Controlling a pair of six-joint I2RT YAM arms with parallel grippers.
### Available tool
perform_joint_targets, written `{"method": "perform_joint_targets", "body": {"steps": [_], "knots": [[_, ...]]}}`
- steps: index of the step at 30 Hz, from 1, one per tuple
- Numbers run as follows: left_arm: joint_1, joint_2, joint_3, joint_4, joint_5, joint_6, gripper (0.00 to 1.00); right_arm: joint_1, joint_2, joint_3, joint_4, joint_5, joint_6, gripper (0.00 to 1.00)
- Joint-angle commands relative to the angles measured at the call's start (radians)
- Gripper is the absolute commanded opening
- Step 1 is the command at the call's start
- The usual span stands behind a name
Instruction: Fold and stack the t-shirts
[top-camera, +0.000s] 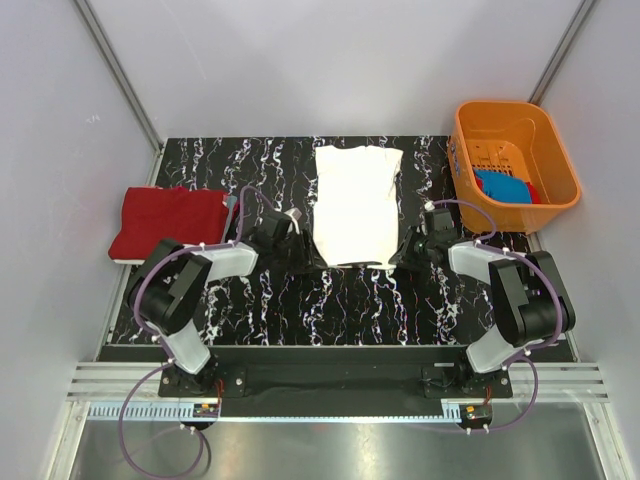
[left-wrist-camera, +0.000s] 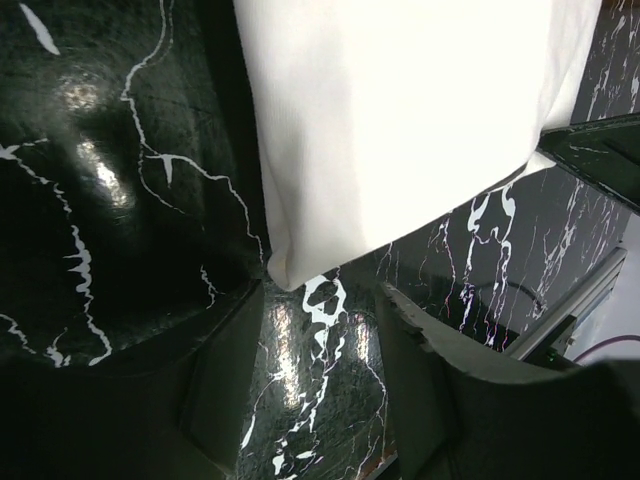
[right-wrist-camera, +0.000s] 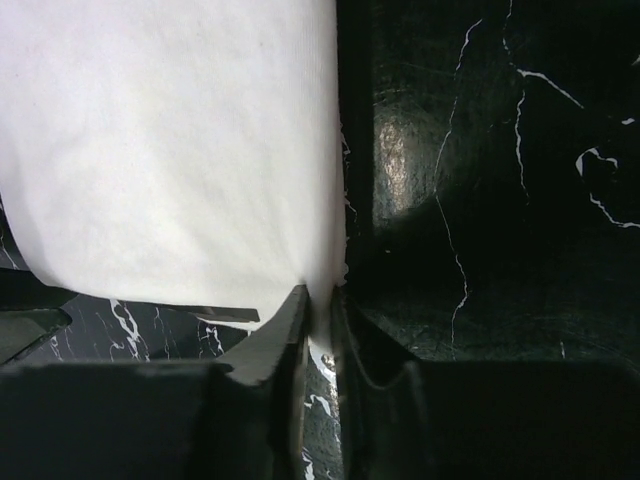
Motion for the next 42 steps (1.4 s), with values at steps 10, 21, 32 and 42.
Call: {"method": "perform_joint_targets", "body": {"steps": [10,21,32,42], "knots": [[-0.02,0.075,0.045,0.049,-0.045,-0.009,0.14,-0.003,-0.038,-0.037,0.082,-0.01,-0.009,0.01],[-0.022,0.029,0.027,0.009,-0.088,0.024,0.0,-0.003,-0.061,-0.054,0.093,-0.019,-0.005,0.0],[-0.02,-0.083,-0.016,-0.035,-0.157,0.051,0.37,-0.003,-0.1,-0.072,0.097,-0.013,0.0,0.0],[-0.02,0.017,0.076,-0.049,-0.134,0.057,0.52,-0.001,-0.089,-0.069,0.094,-0.013,0.0,0.0]]}}
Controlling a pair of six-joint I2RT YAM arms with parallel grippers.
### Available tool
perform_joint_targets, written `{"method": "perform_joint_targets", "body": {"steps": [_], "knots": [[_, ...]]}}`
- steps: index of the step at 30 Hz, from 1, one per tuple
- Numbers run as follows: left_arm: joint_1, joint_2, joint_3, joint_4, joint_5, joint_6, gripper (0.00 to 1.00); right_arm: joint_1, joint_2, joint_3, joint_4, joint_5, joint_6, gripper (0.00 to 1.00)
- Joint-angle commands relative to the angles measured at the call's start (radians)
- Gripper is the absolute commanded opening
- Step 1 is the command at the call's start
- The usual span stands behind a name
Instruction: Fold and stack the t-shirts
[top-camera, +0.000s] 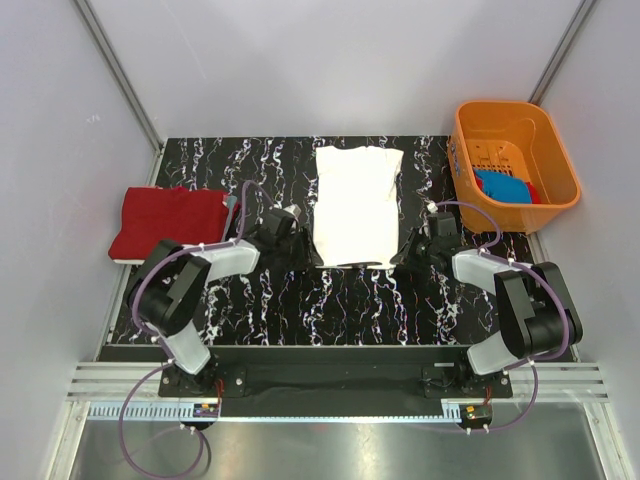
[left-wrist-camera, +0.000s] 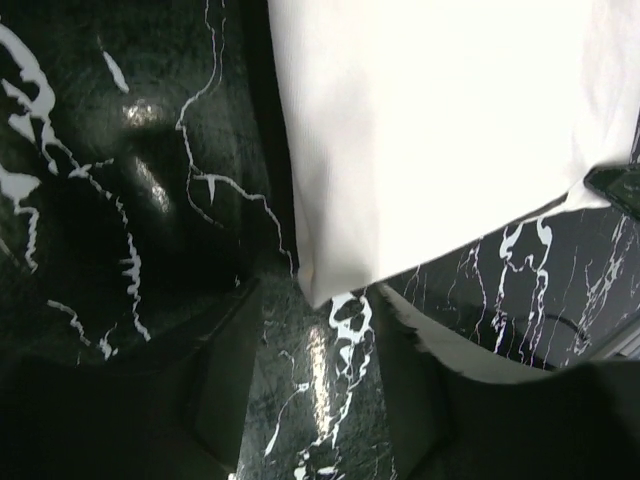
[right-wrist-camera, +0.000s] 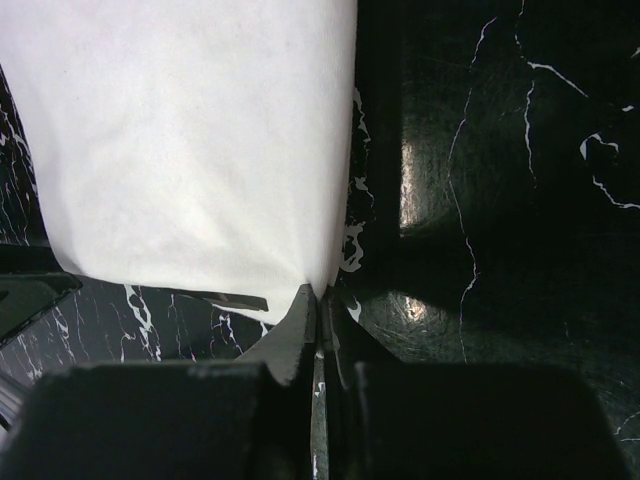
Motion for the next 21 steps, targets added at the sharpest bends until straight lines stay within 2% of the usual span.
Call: {"method": "perform_joint_targets", "body": {"steps": [1,5,6,9,14,21], "knots": [[-0.002,0.056,0.055,0.03,-0.004,0.014,0.48,-0.001,-0.012,0.001,0.025,-0.008,0.0,0.0],[-0.002,0.09,0.055,0.07,0.024,0.0,0.3,-0.002,-0.012,0.007,0.02,-0.008,-0.003,0.0],[-0.002,0.095,0.051,0.079,0.029,-0.002,0.19,-0.002,-0.01,0.007,0.02,-0.005,-0.003,0.0],[-0.003,0.078,0.044,0.081,0.03,0.015,0.0,-0.001,-0.018,0.004,0.024,0.001,-0.004,0.0],[-0.002,0.0,0.017,0.014,-0.04,0.067,0.0,-0.002,-0.044,-0.028,0.057,-0.013,0.002,0.0],[-0.006,-0.118,-0.031,-0.006,-0.031,0.089,0.0,-0.001,-0.056,-0.031,0.069,-0.04,0.0,0.0]]}}
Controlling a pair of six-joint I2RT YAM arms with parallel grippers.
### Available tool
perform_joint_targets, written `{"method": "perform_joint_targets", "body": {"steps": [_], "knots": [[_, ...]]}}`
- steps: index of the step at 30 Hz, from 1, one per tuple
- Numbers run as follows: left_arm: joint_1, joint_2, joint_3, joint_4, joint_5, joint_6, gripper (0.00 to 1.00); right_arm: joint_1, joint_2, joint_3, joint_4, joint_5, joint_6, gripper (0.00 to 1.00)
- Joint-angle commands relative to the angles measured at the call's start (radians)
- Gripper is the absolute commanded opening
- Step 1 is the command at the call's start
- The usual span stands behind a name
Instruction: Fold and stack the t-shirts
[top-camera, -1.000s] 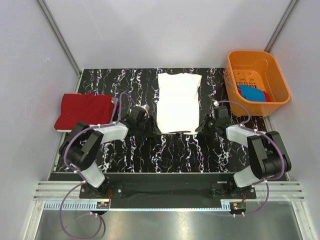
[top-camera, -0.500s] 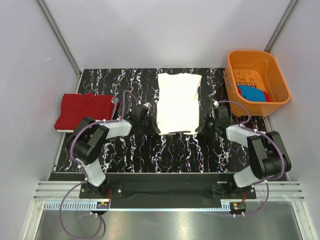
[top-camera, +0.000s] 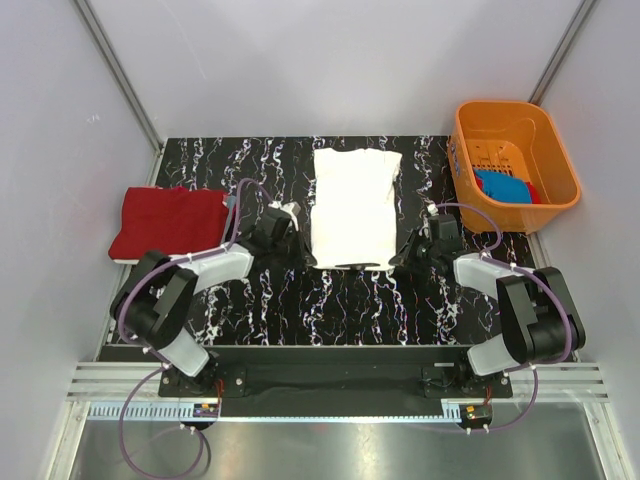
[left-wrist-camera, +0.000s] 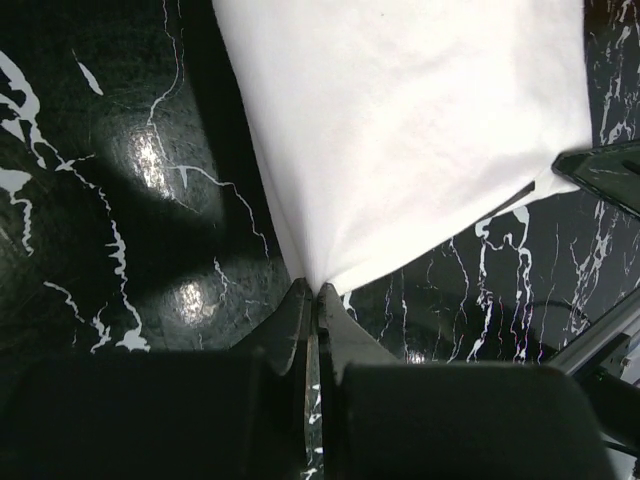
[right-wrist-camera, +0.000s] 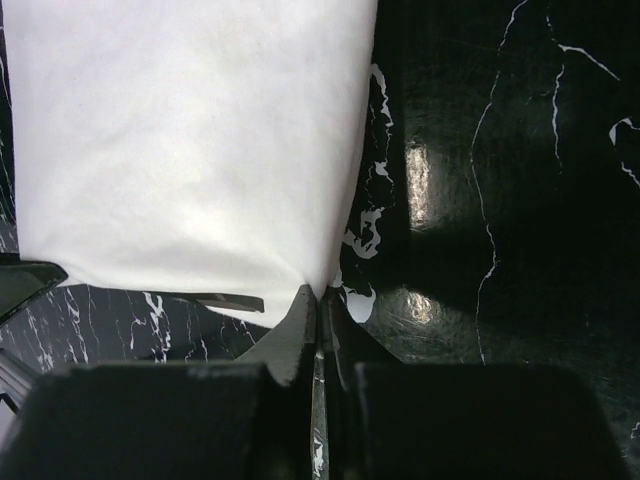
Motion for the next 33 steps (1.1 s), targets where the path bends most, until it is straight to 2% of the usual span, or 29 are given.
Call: {"method": "perform_joint_targets", "body": {"steps": [1,8,15,23,29,33], "knots": [[-0.003,-0.07,-0.025,-0.036,-0.04,0.047,0.0,-0.001,-0.02,0.001,0.047,-0.026,0.002,0.0],[-0.004,-0.159,-0.111,-0.043,-0.025,0.056,0.0,-0.001,-0.049,-0.003,0.04,-0.14,0.061,0.0],[-0.013,-0.31,-0.183,-0.099,-0.035,0.063,0.0,-0.001,-0.141,-0.002,-0.126,-0.144,0.072,0.0],[-0.044,-0.445,-0.231,-0.153,-0.045,0.05,0.0,0.002,-0.244,-0.056,-0.206,-0.18,0.091,0.0],[-0.116,-0.524,-0.249,-0.181,-0.064,0.017,0.0,0.003,-0.368,-0.068,-0.319,-0.183,0.081,0.0],[-0.187,-0.587,-0.271,-0.208,-0.103,-0.011,0.0,0.005,-0.508,-0.077,-0.388,-0.195,0.087,0.0]]}}
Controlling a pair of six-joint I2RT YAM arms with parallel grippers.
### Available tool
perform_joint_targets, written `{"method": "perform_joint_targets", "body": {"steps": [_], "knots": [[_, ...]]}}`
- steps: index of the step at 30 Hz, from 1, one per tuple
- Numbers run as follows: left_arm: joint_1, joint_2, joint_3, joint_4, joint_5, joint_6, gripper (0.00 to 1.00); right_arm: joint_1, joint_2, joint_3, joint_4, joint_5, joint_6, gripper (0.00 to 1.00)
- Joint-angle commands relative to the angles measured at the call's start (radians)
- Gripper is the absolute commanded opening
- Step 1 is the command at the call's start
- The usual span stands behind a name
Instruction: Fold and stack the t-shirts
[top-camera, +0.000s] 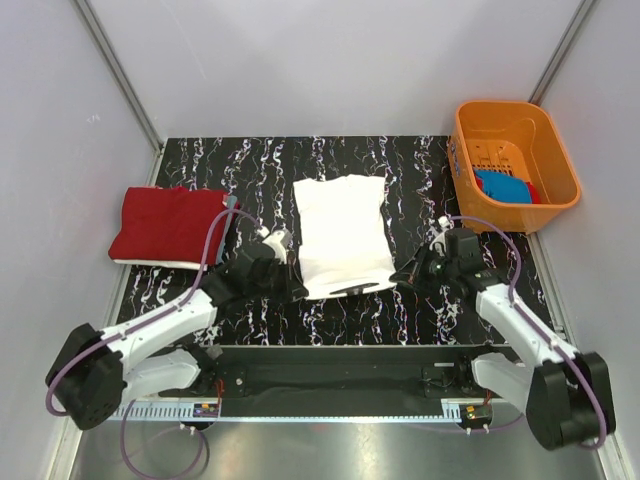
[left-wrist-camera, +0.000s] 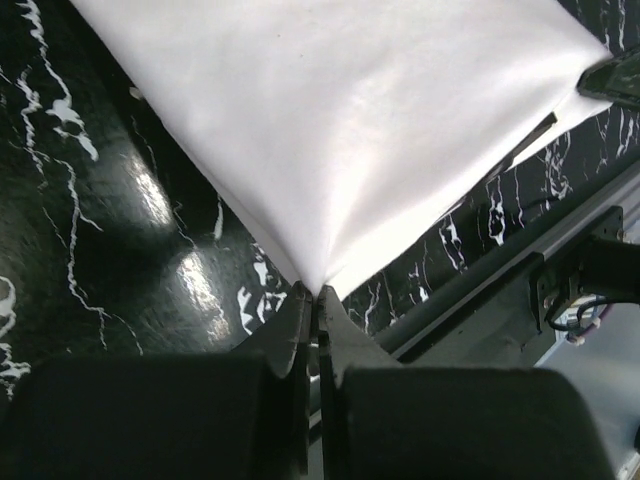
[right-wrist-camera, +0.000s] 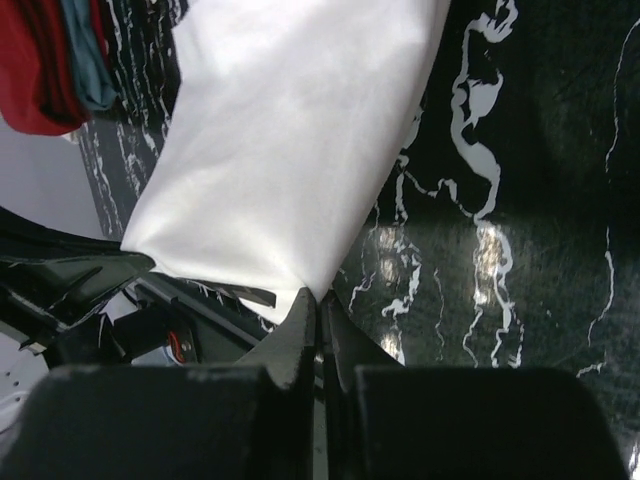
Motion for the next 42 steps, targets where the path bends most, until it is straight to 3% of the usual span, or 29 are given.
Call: {"method": "perform_joint_targets", "body": {"steps": [1,9,17,25,33,42], "knots": [[-0.042,-0.071,-0.023,-0.031,-0.064,-0.028,0.0,-0.001,-0.117,-0.002,-0.088,-0.009,0.006,0.0],[-0.096,-0.178,-0.041,-0.082,-0.069,-0.074,0.0,0.0,-0.249,-0.003,-0.202,-0.038,0.022,0.0],[-0.119,-0.221,-0.031,-0.072,0.014,-0.129,0.0,0.0,-0.309,0.035,-0.281,0.007,0.016,0.0],[-0.288,-0.178,-0.078,0.003,-0.063,-0.224,0.0,0.0,-0.366,-0.014,-0.3,0.057,0.061,0.03],[-0.415,-0.091,-0.067,0.07,-0.124,-0.281,0.0,0.0,-0.419,-0.083,-0.272,0.06,0.101,0.0],[-0.392,-0.121,0.106,-0.131,-0.219,-0.238,0.0,0.0,-0.38,0.062,-0.288,0.161,0.039,0.0]]}}
